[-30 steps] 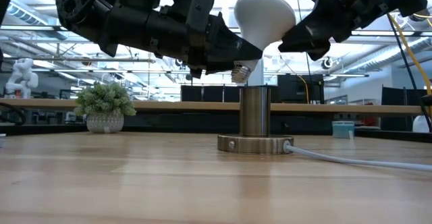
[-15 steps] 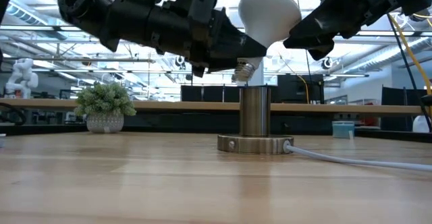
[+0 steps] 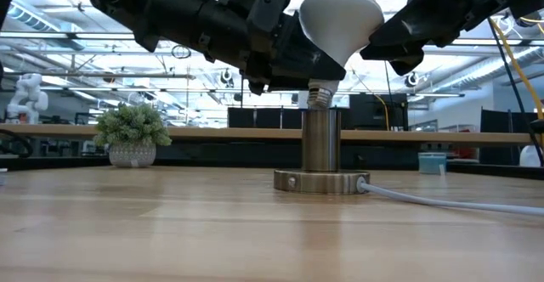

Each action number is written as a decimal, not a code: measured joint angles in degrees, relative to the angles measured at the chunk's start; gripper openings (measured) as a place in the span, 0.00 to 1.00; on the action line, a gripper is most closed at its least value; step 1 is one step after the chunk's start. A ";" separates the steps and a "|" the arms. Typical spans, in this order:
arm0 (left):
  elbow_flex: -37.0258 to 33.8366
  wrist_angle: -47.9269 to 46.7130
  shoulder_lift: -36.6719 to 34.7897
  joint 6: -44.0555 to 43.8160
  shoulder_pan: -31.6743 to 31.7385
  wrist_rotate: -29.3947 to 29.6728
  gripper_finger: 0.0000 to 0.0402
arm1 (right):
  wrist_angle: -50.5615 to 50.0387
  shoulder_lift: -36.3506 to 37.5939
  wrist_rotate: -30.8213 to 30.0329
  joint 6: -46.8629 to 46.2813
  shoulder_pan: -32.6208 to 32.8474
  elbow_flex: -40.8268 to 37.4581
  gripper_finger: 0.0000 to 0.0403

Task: Screw lightbulb
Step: Insert the lightbulb into the desk lamp

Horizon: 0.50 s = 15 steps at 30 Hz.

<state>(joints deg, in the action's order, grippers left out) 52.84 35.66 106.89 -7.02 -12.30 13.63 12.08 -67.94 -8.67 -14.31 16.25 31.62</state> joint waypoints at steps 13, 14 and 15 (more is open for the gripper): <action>-0.02 -3.16 0.00 -0.38 0.16 -0.95 0.44 | 1.97 -0.02 -0.01 -1.27 0.00 0.00 0.32; -0.02 -3.35 0.02 -0.38 0.16 -0.96 0.45 | 2.28 0.00 -0.01 -1.27 0.00 0.00 0.32; -0.02 -3.41 0.02 -0.38 0.16 -0.96 0.46 | 2.44 0.00 -0.01 -1.27 0.00 0.00 0.32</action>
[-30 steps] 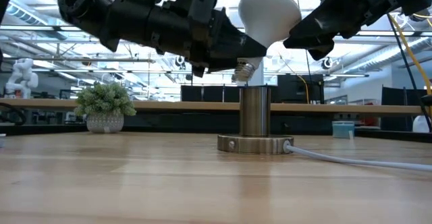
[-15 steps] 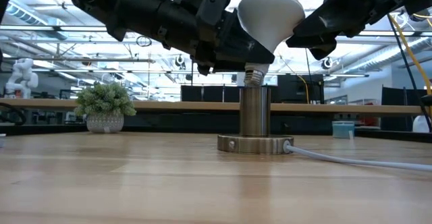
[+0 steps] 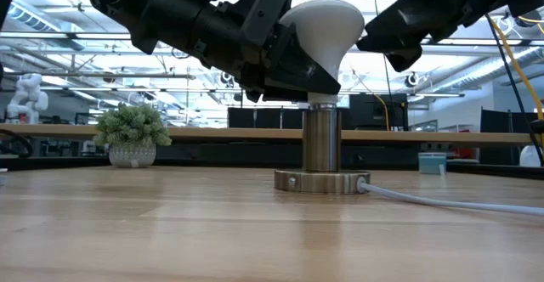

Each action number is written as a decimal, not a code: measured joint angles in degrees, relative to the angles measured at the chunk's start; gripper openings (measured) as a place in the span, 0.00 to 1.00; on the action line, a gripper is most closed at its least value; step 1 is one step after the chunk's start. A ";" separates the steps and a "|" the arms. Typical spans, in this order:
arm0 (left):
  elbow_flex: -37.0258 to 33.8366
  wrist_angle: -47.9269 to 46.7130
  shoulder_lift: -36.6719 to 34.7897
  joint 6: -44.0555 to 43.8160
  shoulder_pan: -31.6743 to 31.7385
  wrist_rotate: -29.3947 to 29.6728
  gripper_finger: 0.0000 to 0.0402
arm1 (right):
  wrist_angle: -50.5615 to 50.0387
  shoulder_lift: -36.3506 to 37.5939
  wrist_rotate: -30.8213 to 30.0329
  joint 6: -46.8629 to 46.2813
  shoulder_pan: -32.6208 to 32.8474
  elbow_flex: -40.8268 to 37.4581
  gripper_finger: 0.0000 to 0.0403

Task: Screw lightbulb
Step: Insert the lightbulb into the desk lamp

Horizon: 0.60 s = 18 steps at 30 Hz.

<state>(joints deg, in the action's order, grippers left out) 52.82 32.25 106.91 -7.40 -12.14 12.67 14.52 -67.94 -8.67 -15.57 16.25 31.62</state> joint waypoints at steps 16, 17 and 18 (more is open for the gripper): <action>-0.02 -0.64 0.00 0.06 0.00 0.02 0.50 | -2.86 0.02 -0.02 -0.26 0.93 0.00 0.32; -0.02 -0.61 0.00 0.06 0.00 0.02 0.50 | -2.80 0.02 -0.02 -0.26 1.08 0.00 0.32; -0.02 -0.61 0.00 0.06 0.00 0.02 0.50 | -2.76 0.02 -0.02 -0.26 1.11 0.00 0.32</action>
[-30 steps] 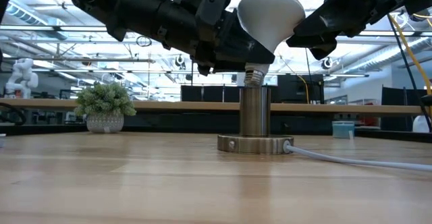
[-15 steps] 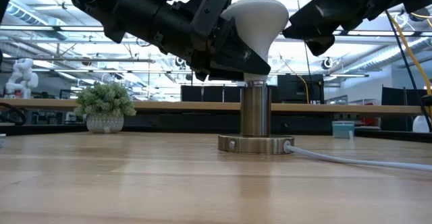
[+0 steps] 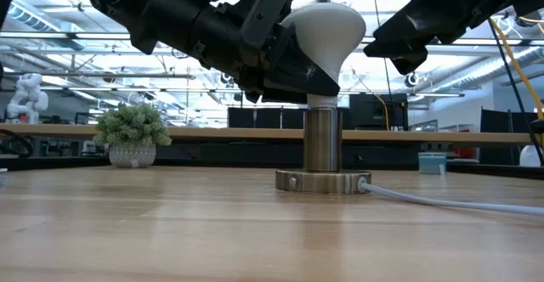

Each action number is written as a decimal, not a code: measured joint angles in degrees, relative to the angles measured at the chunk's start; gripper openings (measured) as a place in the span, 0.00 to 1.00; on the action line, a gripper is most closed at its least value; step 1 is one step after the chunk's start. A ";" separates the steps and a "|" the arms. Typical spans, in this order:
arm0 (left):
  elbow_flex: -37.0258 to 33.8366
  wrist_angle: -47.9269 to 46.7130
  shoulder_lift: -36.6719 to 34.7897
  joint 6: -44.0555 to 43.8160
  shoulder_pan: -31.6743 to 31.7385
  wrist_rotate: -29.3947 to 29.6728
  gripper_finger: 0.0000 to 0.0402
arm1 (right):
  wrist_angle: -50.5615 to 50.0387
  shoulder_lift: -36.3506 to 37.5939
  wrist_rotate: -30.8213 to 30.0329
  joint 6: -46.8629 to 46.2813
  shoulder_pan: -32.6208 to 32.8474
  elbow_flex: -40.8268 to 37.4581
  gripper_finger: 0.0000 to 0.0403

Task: Screw lightbulb
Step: Insert the lightbulb into the desk lamp

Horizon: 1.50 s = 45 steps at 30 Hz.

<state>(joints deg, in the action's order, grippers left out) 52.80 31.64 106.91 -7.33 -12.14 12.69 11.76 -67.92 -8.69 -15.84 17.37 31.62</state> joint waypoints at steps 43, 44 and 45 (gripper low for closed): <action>-0.02 -2.95 0.00 2.46 0.00 -0.15 0.50 | -3.03 -0.02 -2.03 0.57 -0.09 0.00 0.32; -0.02 -2.95 0.00 2.88 0.00 -0.12 0.50 | -3.05 -0.02 -2.02 0.55 -0.09 0.00 0.32; -0.02 -2.95 0.00 3.02 0.00 -0.05 0.49 | -3.04 -0.02 -2.01 0.54 -0.09 0.00 0.32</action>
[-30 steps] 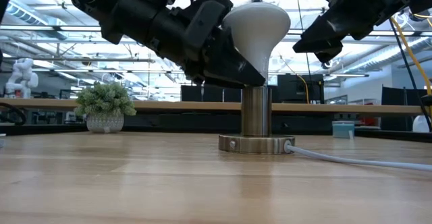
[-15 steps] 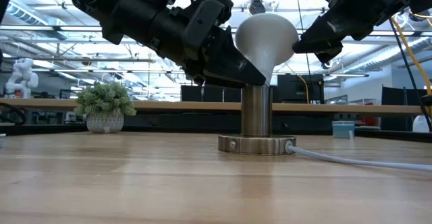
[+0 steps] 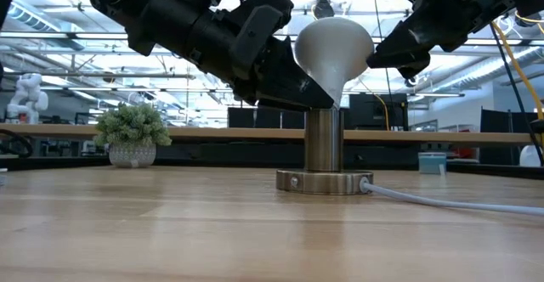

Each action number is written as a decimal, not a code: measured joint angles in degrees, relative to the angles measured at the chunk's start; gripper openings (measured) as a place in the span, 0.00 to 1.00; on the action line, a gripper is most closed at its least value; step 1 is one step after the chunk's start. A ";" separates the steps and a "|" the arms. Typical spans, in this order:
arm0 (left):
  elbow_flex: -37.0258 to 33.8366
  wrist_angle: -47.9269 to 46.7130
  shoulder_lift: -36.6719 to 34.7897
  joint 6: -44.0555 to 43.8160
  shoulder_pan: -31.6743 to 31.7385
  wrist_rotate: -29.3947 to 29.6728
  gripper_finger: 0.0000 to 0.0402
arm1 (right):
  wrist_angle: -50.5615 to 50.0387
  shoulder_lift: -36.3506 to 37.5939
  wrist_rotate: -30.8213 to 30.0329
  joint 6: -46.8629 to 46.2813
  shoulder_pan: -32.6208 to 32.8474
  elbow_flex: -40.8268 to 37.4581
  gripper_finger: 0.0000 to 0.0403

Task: Screw lightbulb
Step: Insert the lightbulb into the desk lamp

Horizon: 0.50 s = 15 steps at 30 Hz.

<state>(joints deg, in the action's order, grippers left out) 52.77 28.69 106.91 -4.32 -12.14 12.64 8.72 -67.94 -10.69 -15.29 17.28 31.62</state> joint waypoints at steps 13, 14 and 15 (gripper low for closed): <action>0.00 0.02 0.00 0.61 0.00 0.21 0.39 | 0.38 -0.02 0.21 1.62 1.28 0.00 0.32; 0.00 0.02 0.00 0.61 0.00 0.20 0.38 | 0.56 -0.02 0.22 1.79 1.59 0.00 0.32; 0.00 0.02 0.00 0.61 0.00 0.20 0.38 | 0.83 -0.02 0.22 2.28 1.92 0.00 0.32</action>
<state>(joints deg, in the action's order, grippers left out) 52.77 28.71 106.91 -3.70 -12.14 12.84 9.55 -67.96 -10.48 -13.01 19.19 31.62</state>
